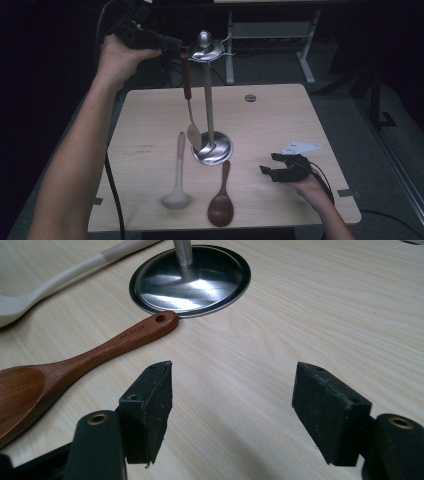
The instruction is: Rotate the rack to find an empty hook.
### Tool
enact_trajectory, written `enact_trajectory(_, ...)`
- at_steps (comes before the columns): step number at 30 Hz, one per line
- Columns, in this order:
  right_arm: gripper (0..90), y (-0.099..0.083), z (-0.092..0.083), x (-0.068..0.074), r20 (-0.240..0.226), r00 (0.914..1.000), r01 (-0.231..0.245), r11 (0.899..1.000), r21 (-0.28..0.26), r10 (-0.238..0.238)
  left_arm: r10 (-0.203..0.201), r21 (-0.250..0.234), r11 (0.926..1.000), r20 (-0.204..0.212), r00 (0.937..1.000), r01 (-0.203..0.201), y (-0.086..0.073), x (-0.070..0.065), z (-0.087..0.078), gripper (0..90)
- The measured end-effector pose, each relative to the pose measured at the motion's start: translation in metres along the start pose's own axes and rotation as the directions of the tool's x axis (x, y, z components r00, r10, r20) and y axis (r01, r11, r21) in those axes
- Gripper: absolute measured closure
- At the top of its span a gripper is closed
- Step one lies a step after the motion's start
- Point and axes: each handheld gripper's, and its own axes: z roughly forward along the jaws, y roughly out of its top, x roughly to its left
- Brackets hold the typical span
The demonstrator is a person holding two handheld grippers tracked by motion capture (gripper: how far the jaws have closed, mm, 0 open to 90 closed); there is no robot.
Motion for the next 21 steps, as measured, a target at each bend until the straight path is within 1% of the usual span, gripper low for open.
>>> enact_trajectory(3, 32.2, 0.000, 0.001, 0.001, -0.003, 1.0000, -0.001, 1.000, 0.004, 0.001, 0.000, -0.007, 1.0000, -0.003, 1.0000, 0.000, 0.000, 0.001, 0.001, 90.0)
enact_trajectory(5, 32.2, 0.000, 0.001, 0.001, -0.005, 1.0000, 0.000, 1.000, 0.006, 0.000, 0.008, -0.008, 0.9999, -0.009, 0.9999, -0.008, 0.000, 0.000, 0.000, 90.0)
enact_trajectory(6, 32.2, 0.000, 0.001, 0.001, -0.006, 1.0000, 0.004, 1.000, 0.003, -0.004, 0.016, -0.007, 0.9998, -0.015, 0.9998, -0.016, -0.001, 0.000, -0.001, 90.0)
enact_trajectory(9, 32.2, 0.000, 0.001, 0.001, -0.007, 1.0000, 0.000, 1.000, 0.007, 0.000, 0.021, -0.019, 0.9996, -0.013, 0.9997, -0.021, -0.004, -0.003, -0.007, 90.0)
enact_trajectory(11, 32.2, 0.000, 0.001, 0.001, -0.009, 1.0000, -0.004, 1.000, 0.004, 0.004, 0.022, -0.016, 0.9996, -0.026, 0.9994, -0.022, -0.007, -0.005, -0.011, 90.0)
enact_trajectory(14, 32.2, 0.000, 0.000, 0.001, -0.007, 1.0000, -0.003, 1.000, 0.007, 0.003, 0.032, 0.003, 0.9995, -0.040, 0.9987, -0.032, -0.016, -0.010, -0.018, 90.0)
enact_trajectory(16, 32.2, 0.000, 0.000, 0.001, -0.007, 1.0000, -0.005, 1.000, 0.006, 0.005, 0.031, 0.005, 0.9995, -0.039, 0.9988, -0.031, -0.023, -0.011, -0.022, 90.0)
enact_trajectory(19, 32.1, 0.000, 0.001, 0.002, -0.008, 1.0000, -0.006, 1.000, 0.008, 0.006, 0.031, 0.015, 0.9994, -0.051, 0.9982, -0.030, -0.035, -0.015, -0.028, 90.0)
enact_trajectory(21, 32.1, -0.001, 0.002, 0.002, -0.009, 0.9999, -0.006, 1.000, 0.010, 0.006, 0.029, 0.021, 0.9994, -0.051, 0.9983, -0.028, -0.044, -0.018, -0.031, 90.0)
